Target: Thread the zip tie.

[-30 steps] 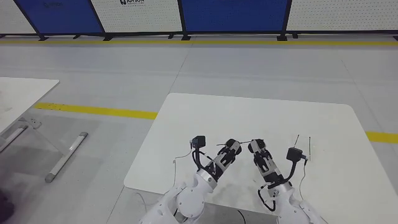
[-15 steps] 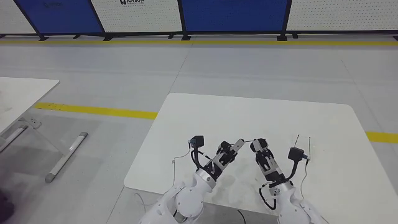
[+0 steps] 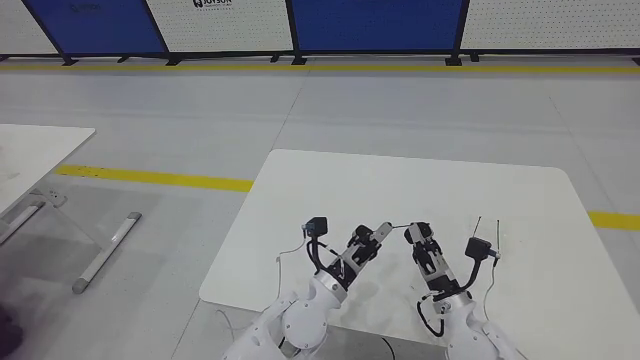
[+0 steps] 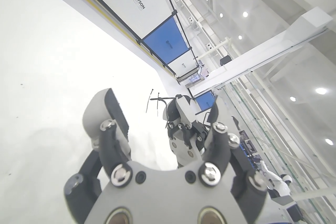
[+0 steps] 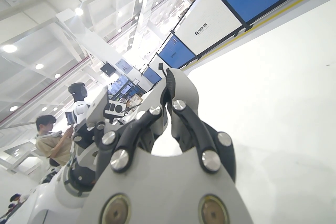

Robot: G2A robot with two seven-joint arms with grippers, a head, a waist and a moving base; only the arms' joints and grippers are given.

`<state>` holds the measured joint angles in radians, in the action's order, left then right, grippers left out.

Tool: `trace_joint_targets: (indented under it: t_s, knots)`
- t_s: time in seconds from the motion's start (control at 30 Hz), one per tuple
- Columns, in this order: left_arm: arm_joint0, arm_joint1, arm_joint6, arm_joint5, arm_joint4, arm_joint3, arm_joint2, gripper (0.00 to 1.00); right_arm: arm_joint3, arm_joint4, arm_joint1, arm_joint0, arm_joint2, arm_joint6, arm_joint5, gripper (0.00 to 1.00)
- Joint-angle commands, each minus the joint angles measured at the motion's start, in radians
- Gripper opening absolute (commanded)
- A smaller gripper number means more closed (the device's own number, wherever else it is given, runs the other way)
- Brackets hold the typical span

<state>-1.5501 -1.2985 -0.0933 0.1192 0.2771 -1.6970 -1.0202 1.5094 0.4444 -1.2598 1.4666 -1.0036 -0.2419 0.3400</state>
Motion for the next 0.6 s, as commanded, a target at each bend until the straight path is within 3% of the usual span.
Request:
trace_joint_targets:
  t_s: [0.0, 0.13, 0.23, 0.57]
  knots:
    - [0.001, 0.000, 0.003, 0.001, 0.002, 0.001, 0.000, 0.22, -0.001, 0.001, -0.002, 0.000, -0.001, 0.000, 0.000, 0.00]
    - [0.002, 0.000, 0.004, 0.001, 0.004, 0.002, 0.000, 0.13, -0.004, -0.001, -0.006, 0.000, -0.002, -0.002, 0.000, 0.00]
    - [0.002, 0.001, 0.004, 0.001, 0.004, 0.002, 0.000, 0.00, -0.007, -0.001, -0.009, -0.001, -0.002, -0.002, 0.000, 0.00]
    - [0.001, 0.001, 0.009, 0.006, 0.003, 0.007, -0.001, 0.00, -0.005, 0.008, -0.014, 0.002, -0.003, -0.002, 0.000, 0.00]
